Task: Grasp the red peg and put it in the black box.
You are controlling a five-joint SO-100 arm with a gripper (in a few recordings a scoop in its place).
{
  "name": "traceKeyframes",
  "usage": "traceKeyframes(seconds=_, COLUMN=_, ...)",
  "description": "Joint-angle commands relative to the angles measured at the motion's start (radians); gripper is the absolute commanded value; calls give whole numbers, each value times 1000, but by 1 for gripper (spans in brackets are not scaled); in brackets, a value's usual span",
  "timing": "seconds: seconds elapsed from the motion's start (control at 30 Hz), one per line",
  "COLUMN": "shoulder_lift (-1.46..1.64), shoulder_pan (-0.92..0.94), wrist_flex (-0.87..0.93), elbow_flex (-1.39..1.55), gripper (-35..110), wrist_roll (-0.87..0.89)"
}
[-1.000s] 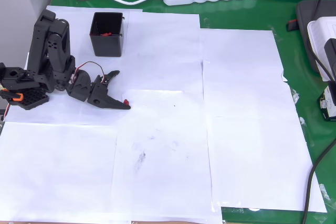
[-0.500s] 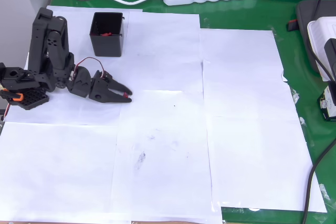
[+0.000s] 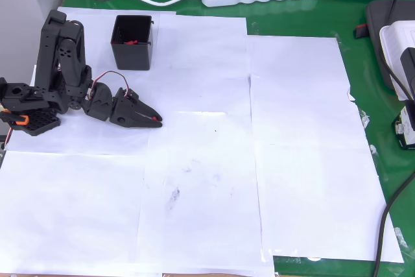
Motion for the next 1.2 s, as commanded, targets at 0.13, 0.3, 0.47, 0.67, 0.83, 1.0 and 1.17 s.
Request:
traceKeyframes(seconds=0.13, shoulder_lift=11, shoulder_pan=18, wrist_flex=-17, elbow_flex=0, gripper=0, wrist_roll=0)
traceKeyframes(seconds=0.3, shoulder_lift=17, shoulder_pan=48, wrist_flex=-9, elbow_flex=3, gripper=27, wrist_roll=-55)
traceKeyframes(seconds=0.47, shoulder_lift=43, shoulder_pan=78, wrist_flex=-26, elbow_flex=-3, gripper=35, wrist_roll=-101)
traceKeyframes(seconds=0.67, shoulder_lift=44, shoulder_pan=83, wrist_flex=-28, elbow_flex=-3, gripper=35, wrist_roll=-98)
traceKeyframes(seconds=0.83, shoulder_lift=-15, shoulder_pan=80, wrist_flex=46, elbow_flex=-25, gripper=36, wrist_roll=-38)
traceKeyframes(seconds=1.0, shoulder_lift=-176, shoulder_pan=69, wrist_flex=245, elbow_flex=-67, gripper=36, wrist_roll=-66)
traceKeyframes(seconds=1.17, shoulder_lift=-170, shoulder_pan=57, wrist_flex=255, elbow_flex=-64, gripper=30, wrist_roll=-91)
